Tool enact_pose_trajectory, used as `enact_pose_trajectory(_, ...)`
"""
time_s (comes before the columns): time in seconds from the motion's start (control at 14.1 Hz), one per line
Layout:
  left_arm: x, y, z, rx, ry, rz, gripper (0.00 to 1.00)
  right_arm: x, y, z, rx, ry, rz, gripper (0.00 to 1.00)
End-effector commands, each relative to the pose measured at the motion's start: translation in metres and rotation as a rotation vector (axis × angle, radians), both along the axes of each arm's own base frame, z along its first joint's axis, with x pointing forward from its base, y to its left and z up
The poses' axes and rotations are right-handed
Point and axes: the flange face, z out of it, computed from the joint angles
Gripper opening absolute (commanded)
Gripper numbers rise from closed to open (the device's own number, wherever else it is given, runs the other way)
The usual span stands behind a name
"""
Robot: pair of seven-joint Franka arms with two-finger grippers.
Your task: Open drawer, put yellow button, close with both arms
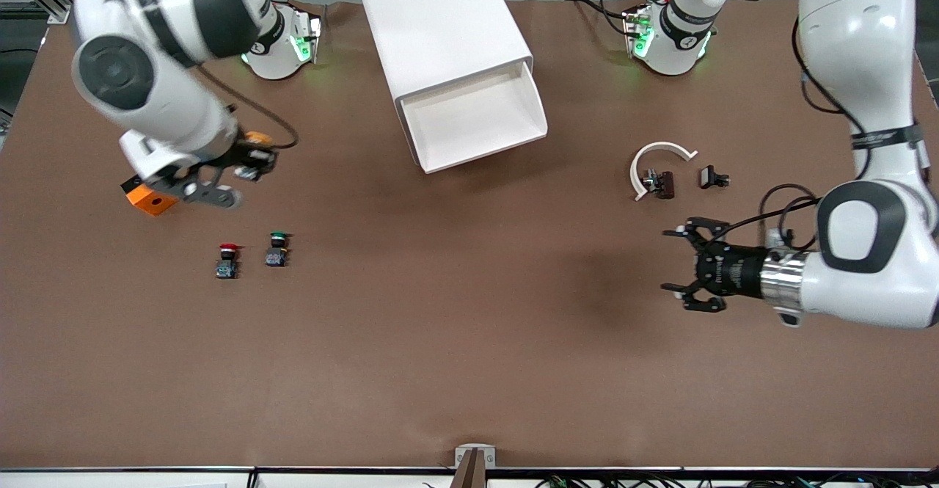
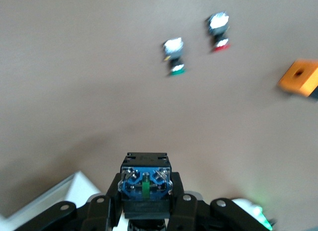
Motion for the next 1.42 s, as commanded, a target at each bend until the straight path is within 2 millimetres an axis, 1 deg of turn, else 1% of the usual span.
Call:
enact_pose_trajectory(0.0,-0.009,-0.004,0.019,0.079,-0.099,-0.181,1.0,-0.034,0.058,0.006,-0.003,-0.012,-0.139,0.05)
enact_pose_trajectory(0.07,-0.01,-0.001,0.025,0.08,-0.153,-0.274,1.0,-0.046,0.087,0.005,-0.005,-0.044,-0.18,0.05)
enact_pose_trajectory(0.14,-0.014,-0.003,0.033,0.092,-0.217,-0.417,1.0,-0.058,0.112,0.007,-0.001,-0.074,-0.224,0.05)
enact_pose_trajectory(0.21,-0.019,-0.01,0.039,0.103,-0.256,-0.551,1.0,-0.071,0.135,0.007,0.008,-0.092,-0.264,0.05)
enact_pose_trajectory(0.28,-0.026,-0.027,0.048,0.1,-0.279,-0.641,1.0,-0.083,0.161,0.004,0.035,-0.101,-0.316,0.05)
enact_pose_trajectory(0.35,-0.032,-0.038,0.044,0.115,-0.259,-0.693,1.0,-0.091,0.182,-0.004,0.055,-0.099,-0.38,0.05)
enact_pose_trajectory(0.43,-0.034,-0.043,0.043,0.138,-0.254,-0.727,1.0,-0.098,0.2,-0.01,0.068,-0.107,-0.421,0.05)
enact_pose_trajectory(0.57,-0.036,-0.059,0.043,0.131,-0.277,-0.8,1.0,-0.117,0.235,-0.022,0.079,-0.122,-0.49,0.05)
enact_pose_trajectory(0.64,-0.038,-0.067,0.043,0.123,-0.294,-0.872,1.0,-0.121,0.248,-0.032,0.088,-0.131,-0.53,0.05)
enact_pose_trajectory(0.71,-0.039,-0.07,0.042,0.126,-0.305,-0.952,1.0,-0.125,0.262,-0.042,0.102,-0.14,-0.57,0.04)
enact_pose_trajectory(0.85,-0.044,-0.076,0.039,0.085,-0.322,-1.06,1.0,-0.125,0.282,-0.061,0.095,-0.146,-0.629,0.05)
enact_pose_trajectory(0.92,-0.048,-0.08,0.041,0.047,-0.342,-1.12,1.0,-0.123,0.293,-0.065,0.089,-0.145,-0.652,0.04)
enact_pose_trajectory(1.06,-0.052,-0.081,0.055,-0.019,-0.409,-1.237,1.0,-0.122,0.304,-0.075,0.073,-0.143,-0.687,0.05)
enact_pose_trajectory(1.13,-0.052,-0.079,0.06,-0.045,-0.436,-1.285,1.0,-0.126,0.308,-0.078,0.068,-0.14,-0.684,0.05)
enact_pose_trajectory(1.2,-0.051,-0.078,0.06,-0.071,-0.455,-1.326,1.0,-0.124,0.309,-0.081,0.062,-0.139,-0.694,0.05)
enact_pose_trajectory(1.35,-0.052,-0.083,0.067,-0.084,-0.494,-1.36,1.0,-0.119,0.306,-0.084,0.055,-0.138,-0.717,0.05)
